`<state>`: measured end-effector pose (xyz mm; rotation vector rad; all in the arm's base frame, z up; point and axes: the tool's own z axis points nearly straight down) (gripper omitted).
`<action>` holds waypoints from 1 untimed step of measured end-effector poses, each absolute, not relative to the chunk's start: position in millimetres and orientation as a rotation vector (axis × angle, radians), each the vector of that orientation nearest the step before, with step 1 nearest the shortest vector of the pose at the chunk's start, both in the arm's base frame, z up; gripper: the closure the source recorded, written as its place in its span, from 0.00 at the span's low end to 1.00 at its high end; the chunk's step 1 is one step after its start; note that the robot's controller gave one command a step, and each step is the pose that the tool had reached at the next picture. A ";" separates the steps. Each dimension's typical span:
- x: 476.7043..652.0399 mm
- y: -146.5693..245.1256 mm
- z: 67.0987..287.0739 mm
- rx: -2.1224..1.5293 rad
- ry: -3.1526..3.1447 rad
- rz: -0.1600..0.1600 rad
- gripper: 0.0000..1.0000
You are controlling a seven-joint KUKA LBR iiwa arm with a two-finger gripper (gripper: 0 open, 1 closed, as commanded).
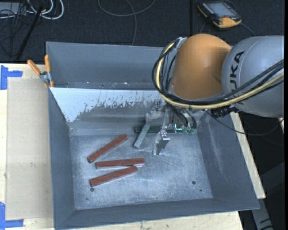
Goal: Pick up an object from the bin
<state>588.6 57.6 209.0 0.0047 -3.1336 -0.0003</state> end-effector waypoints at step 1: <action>590.2 57.4 213.1 0.003 -3.141 -0.001 0.00</action>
Offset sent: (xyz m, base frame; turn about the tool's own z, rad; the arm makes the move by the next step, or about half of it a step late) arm -0.0384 0.0089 -0.1390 -0.1073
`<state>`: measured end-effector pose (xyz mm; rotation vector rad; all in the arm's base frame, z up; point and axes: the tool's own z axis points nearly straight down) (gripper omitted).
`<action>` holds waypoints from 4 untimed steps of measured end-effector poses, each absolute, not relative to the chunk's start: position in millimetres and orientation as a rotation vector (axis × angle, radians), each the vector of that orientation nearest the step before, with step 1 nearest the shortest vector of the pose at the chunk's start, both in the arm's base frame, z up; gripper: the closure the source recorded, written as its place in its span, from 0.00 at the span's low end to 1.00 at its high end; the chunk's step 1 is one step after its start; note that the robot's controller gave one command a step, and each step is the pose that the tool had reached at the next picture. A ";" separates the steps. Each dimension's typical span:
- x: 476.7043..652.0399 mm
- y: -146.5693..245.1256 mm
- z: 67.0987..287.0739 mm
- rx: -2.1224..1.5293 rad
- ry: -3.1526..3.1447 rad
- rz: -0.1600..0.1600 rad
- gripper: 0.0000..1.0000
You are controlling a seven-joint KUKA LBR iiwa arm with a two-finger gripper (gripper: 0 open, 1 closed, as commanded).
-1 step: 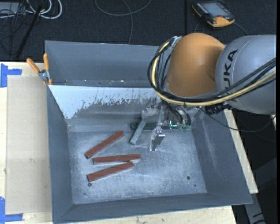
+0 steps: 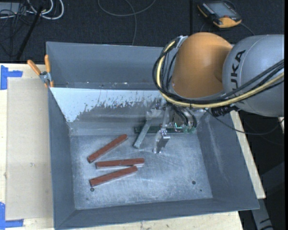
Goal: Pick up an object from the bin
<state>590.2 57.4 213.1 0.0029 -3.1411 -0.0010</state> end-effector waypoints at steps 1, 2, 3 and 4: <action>576.1 60.3 160.1 0.064 -3.146 0.000 0.00; 590.4 69.8 83.7 0.038 -3.164 -0.013 1.00; 590.4 69.8 83.7 0.038 -3.164 -0.013 1.00; 592.8 76.5 246.7 0.034 -3.149 -0.002 1.00</action>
Offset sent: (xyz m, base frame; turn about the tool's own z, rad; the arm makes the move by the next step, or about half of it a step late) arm -0.0074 0.0088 -0.1400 -0.0227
